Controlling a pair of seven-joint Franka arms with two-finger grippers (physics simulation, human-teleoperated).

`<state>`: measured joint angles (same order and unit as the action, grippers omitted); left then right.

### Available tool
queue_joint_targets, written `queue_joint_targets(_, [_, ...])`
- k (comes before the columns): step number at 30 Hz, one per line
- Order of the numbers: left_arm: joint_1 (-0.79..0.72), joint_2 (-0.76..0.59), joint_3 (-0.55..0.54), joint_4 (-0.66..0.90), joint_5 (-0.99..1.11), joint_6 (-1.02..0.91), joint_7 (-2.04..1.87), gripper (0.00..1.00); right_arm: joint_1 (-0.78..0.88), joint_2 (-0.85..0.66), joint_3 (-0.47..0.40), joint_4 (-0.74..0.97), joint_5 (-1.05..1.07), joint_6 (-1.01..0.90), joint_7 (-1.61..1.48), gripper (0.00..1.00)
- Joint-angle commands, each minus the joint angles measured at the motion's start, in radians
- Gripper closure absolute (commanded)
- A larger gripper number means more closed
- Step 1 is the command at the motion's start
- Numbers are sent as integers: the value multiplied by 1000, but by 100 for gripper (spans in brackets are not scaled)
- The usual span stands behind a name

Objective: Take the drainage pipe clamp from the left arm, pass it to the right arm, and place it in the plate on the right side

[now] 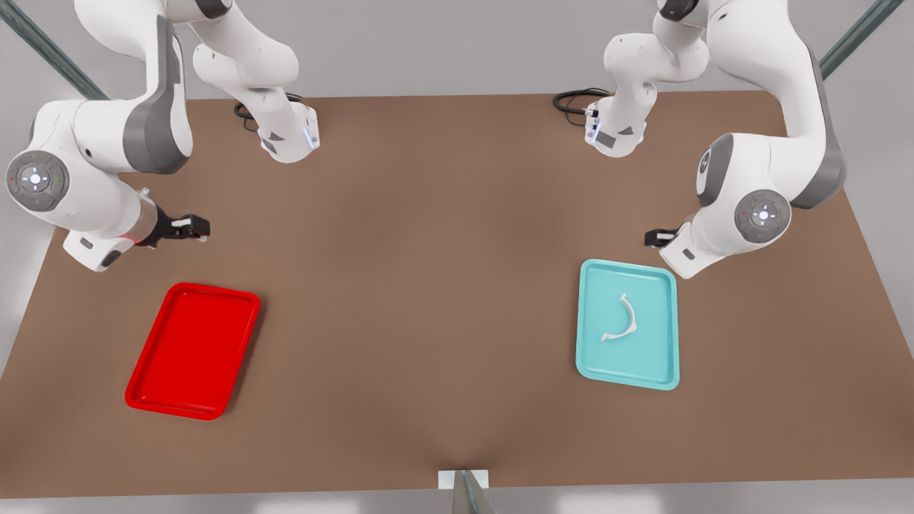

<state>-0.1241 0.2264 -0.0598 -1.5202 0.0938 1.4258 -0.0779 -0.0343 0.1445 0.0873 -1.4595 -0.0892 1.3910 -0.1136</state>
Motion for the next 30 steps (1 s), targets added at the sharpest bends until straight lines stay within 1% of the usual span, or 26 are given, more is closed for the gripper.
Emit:
queue_joint_targets(1, [0, -1, 0, 0, 0, 36, 15, 0, 1, -2, 0, -1, 0, 68, -54, 0])
queue_joint_targets(2, [0, 4, 0, -2, 0, 38, 15, 0, -1, -2, 0, -1, 0, 68, -54, 0])
queue_joint_targets(4, [0, 100, 0, -2, 3, 148, 27, 0, -1, 0, 0, -1, 0, 68, -54, 0])
queue_joint_targets(6, [11, 267, 0, -2, 1, 427, 256, 0, -1, 0, 0, -2, 0, 68, -54, 0])
queue_joint_targets(8, [55, 386, -11, -3, 0, 594, 461, 0, -2, 0, 0, -4, 0, 68, -54, 0])
queue_joint_targets(9, [60, 404, -14, -20, 0, 622, 481, 0, -2, 0, 0, -5, 0, 68, -54, 0])
queue_joint_targets(10, [66, 418, -15, -64, 1, 705, 486, 0, -4, 0, 0, -12, 0, 69, -55, 0])
queue_joint_targets(11, [73, 435, -15, -67, 0, 722, 551, 0, -9, 0, 0, -16, 0, 69, -55, 0])
queue_joint_targets(12, [84, 444, -15, -69, -2, 723, 664, 0, -9, 0, 0, -18, 0, 69, -55, 0])
queue_joint_targets(13, [84, 444, -40, -80, 0, 725, 734, 0, -9, 0, 0, -24, 0, 69, -57, 0])
queue_joint_targets(14, [84, 444, -55, -81, 1, 725, 736, 0, -9, 0, 0, -25, 0, 69, -57, 0])
queue_joint_targets(15, [84, 442, -55, -87, 3, 726, 756, 0, -9, 0, 0, -25, 0, 69, -57, 0])
queue_joint_targets(16, [84, 441, -57, -101, 1, 740, 877, 0, -9, 0, 0, -33, 0, 69, -55, 0])
queue_joint_targets(19, [81, 439, -64, -135, 9, 742, 929, 0, -9, 0, 0, -38, 0, 69, -57, 0])
queue_joint_targets(20, [83, 439, -64, -143, 9, 742, 1050, 0, -9, 0, 0, -39, -1, 69, -57, 0])
queue_joint_targets(22, [81, 442, -64, -150, 46, 755, 1149, 0, -9, 0, 0, -39, -1, 69, -57, 0])
queue_joint_targets(25, [83, 444, -64, -153, 69, 760, 1207, 0, -10, 0, 0, -45, -1, 71, -57, 0])
queue_joint_targets(27, [84, 427, -64, -244, 75, 890, 1204, 0, -10, 0, 0, -47, -1, 71, -57, 0])
queue_joint_targets(30, [84, 427, -63, -262, 75, 949, 1198, 0, -10, 0, 0, -50, -1, 71, -57, 0])
